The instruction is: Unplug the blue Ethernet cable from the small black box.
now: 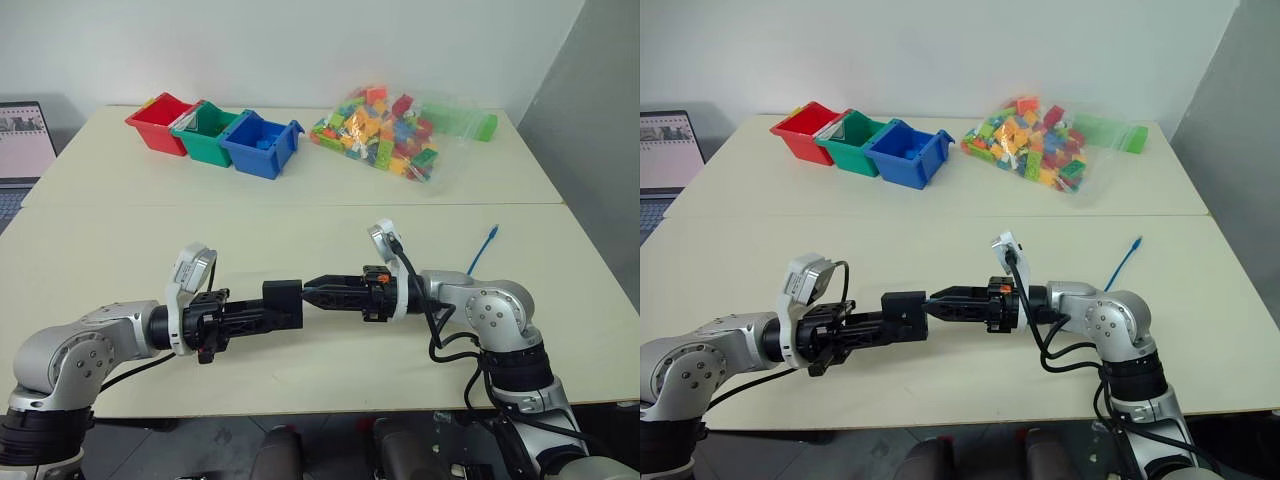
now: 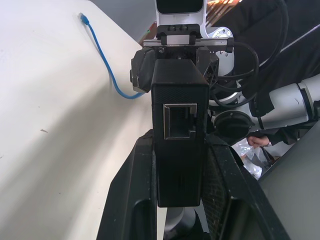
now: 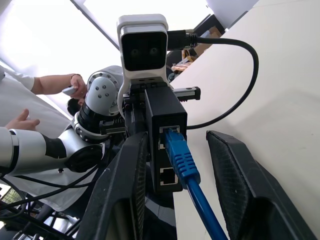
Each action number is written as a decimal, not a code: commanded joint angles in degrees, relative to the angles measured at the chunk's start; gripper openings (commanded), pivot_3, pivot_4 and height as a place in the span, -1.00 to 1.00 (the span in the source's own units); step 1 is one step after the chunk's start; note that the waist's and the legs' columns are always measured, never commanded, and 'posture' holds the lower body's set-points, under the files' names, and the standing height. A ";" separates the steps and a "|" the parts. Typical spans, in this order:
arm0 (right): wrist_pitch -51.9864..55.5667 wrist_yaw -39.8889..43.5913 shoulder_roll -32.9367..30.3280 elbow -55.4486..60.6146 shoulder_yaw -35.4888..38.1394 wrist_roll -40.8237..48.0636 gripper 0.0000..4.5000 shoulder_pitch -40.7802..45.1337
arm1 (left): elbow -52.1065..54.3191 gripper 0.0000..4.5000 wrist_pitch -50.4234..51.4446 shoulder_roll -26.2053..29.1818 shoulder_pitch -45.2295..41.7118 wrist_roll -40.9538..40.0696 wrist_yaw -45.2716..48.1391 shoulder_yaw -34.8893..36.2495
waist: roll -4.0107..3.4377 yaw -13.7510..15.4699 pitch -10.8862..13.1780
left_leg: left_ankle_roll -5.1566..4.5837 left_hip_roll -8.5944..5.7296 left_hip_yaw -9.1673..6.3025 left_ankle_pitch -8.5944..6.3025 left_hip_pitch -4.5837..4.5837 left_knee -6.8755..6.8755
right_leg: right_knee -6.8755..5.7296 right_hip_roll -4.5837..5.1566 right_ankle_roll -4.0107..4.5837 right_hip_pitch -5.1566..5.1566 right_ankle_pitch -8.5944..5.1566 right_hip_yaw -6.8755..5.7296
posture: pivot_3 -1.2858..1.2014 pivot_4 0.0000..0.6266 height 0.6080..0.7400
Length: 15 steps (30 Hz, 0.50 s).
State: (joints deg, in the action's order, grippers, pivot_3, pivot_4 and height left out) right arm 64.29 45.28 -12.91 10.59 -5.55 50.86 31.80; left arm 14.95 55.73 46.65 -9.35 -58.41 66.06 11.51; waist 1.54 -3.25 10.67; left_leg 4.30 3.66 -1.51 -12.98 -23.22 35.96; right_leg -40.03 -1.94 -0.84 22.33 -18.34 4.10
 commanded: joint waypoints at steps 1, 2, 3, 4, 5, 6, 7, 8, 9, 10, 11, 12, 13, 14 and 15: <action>-0.55 0.79 -0.26 2.29 0.67 1.92 -0.12 -0.39 | 0.20 -0.65 -0.14 -0.13 -0.78 -0.81 -0.13 0.64 | 0.00 0.00 0.00 | 0.00 0.00 0.00 0.00 0.00 0.00 | 0.00 0.00 0.00 0.00 0.00 0.00 | 0.03 -0.52 1.00; -0.48 0.85 -0.32 2.35 0.70 2.02 -0.12 -0.42 | 0.24 -0.65 -0.15 -0.11 -0.74 -0.81 -0.15 0.67 | 0.00 0.00 0.00 | 0.00 0.00 -0.01 0.00 -0.01 0.00 | 0.01 0.00 0.00 0.00 0.00 0.00 | 0.03 -0.52 1.00; -0.42 0.91 -0.39 2.41 0.70 2.06 -0.12 -0.46 | 0.26 -0.65 -0.14 -0.11 -0.72 -0.84 -0.18 0.70 | 0.00 0.01 0.00 | 0.00 0.00 0.00 0.00 -0.01 0.00 | 0.01 0.00 0.00 0.00 0.00 0.00 | 0.03 -0.52 1.00; -0.40 1.03 -0.49 2.46 0.64 2.05 -0.12 -0.47 | 0.27 -0.65 -0.11 -0.12 -0.70 -0.87 -0.20 0.73 | 0.00 0.01 0.00 | 0.00 0.00 0.00 0.00 -0.02 0.00 | 0.01 0.00 0.00 0.01 0.00 0.00 | 0.03 -0.52 1.00; -0.39 0.99 -0.47 2.45 0.67 2.07 -0.12 -0.46 | 0.28 -0.65 -0.12 -0.10 -0.69 -0.83 -0.18 0.71 | 0.00 0.01 0.00 | 0.00 0.00 0.00 0.00 -0.02 0.00 | 0.01 0.00 0.00 0.01 0.00 0.00 | 0.03 -0.52 1.00; -0.40 1.00 -0.47 2.45 0.69 2.07 -0.12 -0.44 | 0.26 -0.65 -0.12 -0.10 -0.70 -0.81 -0.17 0.70 | 0.00 0.01 0.00 | 0.00 0.00 -0.01 0.00 -0.02 0.00 | 0.01 0.00 0.00 0.01 0.00 0.00 | 0.03 -0.52 1.00; -0.39 1.02 -0.48 2.45 0.68 2.07 -0.12 -0.43 | 0.25 -0.65 -0.13 -0.10 -0.70 -0.80 -0.15 0.69 | 0.00 0.01 0.00 | 0.00 0.00 -0.01 0.00 -0.02 0.00 | 0.01 0.00 0.00 0.01 0.00 0.00 | 0.03 -0.52 1.00; -0.39 1.01 -0.46 2.44 0.70 2.08 -0.12 -0.41 | 0.24 -0.65 -0.14 -0.08 -0.70 -0.77 -0.12 0.65 | 0.00 0.00 0.00 | 0.00 0.00 -0.01 0.00 -0.02 0.00 | 0.01 0.00 0.00 0.01 0.00 0.00 | 0.03 -0.52 1.00; -0.40 0.97 -0.41 2.39 0.73 2.09 -0.12 -0.36 | 0.21 -0.65 -0.14 -0.10 -0.72 -0.75 -0.13 0.64 | 0.00 0.00 0.00 | 0.00 0.00 -0.01 0.00 -0.02 0.00 | 0.01 0.00 0.00 0.01 0.00 0.00 | 0.03 -0.52 1.00; -0.37 0.93 -0.36 2.34 0.78 2.12 -0.12 -0.31 | 0.20 -0.65 -0.16 -0.10 -0.72 -0.73 -0.11 0.61 | 0.00 0.01 0.00 | 0.00 0.00 -0.01 0.00 -0.02 0.00 | 0.01 0.00 0.00 0.01 0.00 0.00 | 0.03 -0.52 1.00; -0.38 0.95 -0.37 2.34 0.74 2.09 -0.21 -0.28 | 0.19 -0.65 -0.20 -0.13 -0.72 -0.69 -0.12 0.60 | 0.00 0.00 0.00 | 0.00 0.00 -0.01 0.00 -0.02 0.00 | 0.02 0.00 0.00 0.01 0.00 0.00 | 0.03 -0.52 1.00; -0.42 0.98 -0.41 2.35 0.68 2.02 -0.31 -0.27 | 0.17 -0.65 -0.24 -0.16 -0.73 -0.66 -0.14 0.59 | 0.00 0.01 0.00 | 0.00 0.00 0.00 0.00 -0.02 0.00 | 0.02 0.00 0.00 0.01 0.00 0.00 | 0.03 -0.52 1.00; -0.44 1.00 -0.44 2.36 0.63 1.96 -0.35 -0.25 | 0.14 -0.65 -0.22 -0.19 -0.75 -0.68 -0.18 0.60 | 0.00 0.00 0.00 | 0.00 0.00 -0.01 0.00 -0.03 0.00 | 0.02 0.00 0.00 0.01 0.00 0.00 | 0.03 -0.52 1.00; -0.47 1.07 -0.50 2.41 0.56 1.91 -0.47 -0.25 | 0.11 -0.65 -0.25 -0.21 -0.77 -0.65 -0.20 0.59 | 0.00 0.01 0.00 | 0.00 0.00 -0.01 0.00 -0.03 0.00 | 0.02 0.00 0.00 0.01 0.00 0.00 | 0.03 -0.52 1.00; -0.53 1.09 -0.53 2.45 0.47 1.81 -0.55 -0.23 | 0.08 -0.65 -0.25 -0.24 -0.80 -0.66 -0.21 0.60 | 0.00 0.01 0.00 | 0.00 0.00 -0.01 0.00 -0.03 0.00 | 0.02 0.00 0.00 0.01 0.00 0.00 | 0.03 -0.52 1.00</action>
State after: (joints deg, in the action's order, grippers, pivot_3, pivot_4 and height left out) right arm 64.30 45.72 -13.33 10.95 -5.56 50.90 31.30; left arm 14.93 55.79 46.43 -9.35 -58.42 65.70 11.51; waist 1.54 -3.25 10.67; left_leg 4.30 3.66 -1.52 -12.98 -23.25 35.96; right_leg -40.01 -1.94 -0.84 22.34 -18.34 4.10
